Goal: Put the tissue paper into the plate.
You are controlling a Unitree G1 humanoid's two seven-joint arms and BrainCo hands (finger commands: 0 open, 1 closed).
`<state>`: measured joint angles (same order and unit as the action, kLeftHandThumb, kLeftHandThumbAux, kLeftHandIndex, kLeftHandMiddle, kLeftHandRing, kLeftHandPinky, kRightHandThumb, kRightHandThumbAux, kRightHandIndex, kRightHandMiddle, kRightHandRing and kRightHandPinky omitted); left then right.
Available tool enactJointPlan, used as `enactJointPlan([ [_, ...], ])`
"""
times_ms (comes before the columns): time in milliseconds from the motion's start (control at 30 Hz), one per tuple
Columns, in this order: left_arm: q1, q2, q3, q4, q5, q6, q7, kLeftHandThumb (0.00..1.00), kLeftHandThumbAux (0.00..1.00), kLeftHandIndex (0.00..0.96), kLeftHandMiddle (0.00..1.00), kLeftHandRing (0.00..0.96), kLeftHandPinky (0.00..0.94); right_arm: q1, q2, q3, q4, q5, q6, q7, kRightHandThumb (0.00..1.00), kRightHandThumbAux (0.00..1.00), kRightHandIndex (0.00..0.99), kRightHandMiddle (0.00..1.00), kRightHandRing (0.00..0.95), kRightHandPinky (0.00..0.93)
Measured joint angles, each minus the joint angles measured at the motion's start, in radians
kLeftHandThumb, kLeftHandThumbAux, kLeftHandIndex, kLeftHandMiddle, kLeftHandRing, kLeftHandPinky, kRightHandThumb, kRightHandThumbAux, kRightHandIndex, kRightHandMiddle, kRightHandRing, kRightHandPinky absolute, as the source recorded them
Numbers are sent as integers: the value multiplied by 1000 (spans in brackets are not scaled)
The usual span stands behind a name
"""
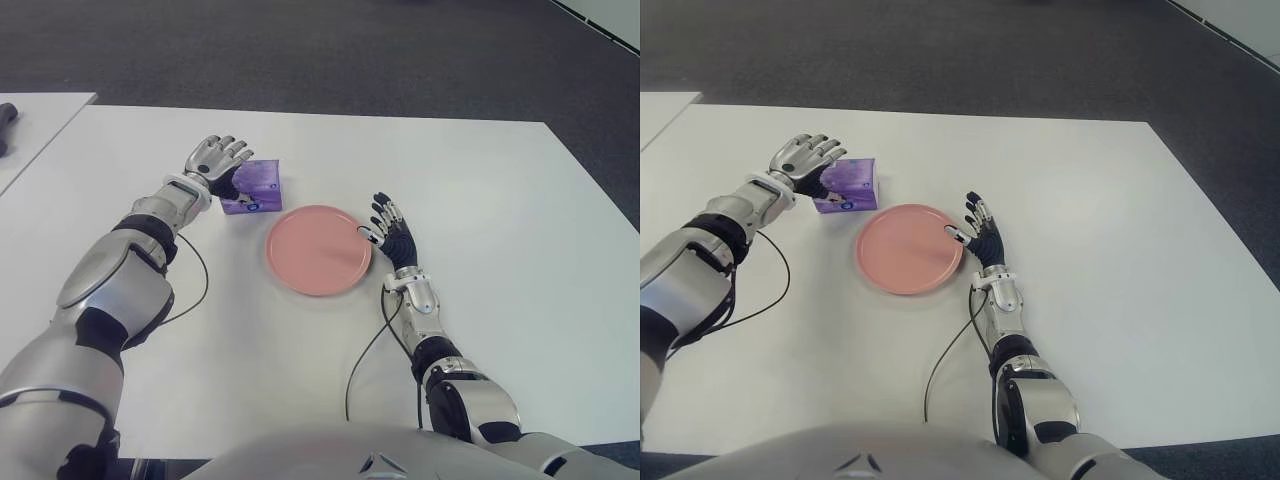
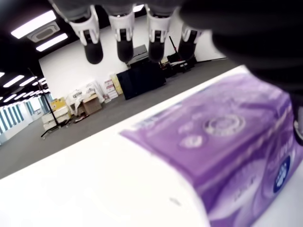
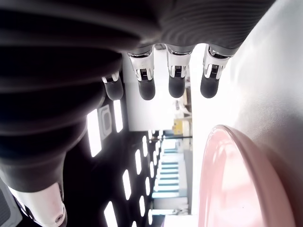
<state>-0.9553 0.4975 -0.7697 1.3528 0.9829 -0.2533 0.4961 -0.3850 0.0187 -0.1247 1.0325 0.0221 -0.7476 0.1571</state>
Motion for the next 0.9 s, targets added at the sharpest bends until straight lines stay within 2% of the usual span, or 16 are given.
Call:
enactJointPlan([
  [433,35,-19,-40,15,20,33,-8,51,341,0,0,0,0,-1,1,-6,0,1,-4,6,96,706,62,30,13,55],
  [900,37,-20,-72,21,37,66,-8,53,332,0,0,0,0,-1,1,-8,0,3,-4,16,96,706,62,30,13,55],
])
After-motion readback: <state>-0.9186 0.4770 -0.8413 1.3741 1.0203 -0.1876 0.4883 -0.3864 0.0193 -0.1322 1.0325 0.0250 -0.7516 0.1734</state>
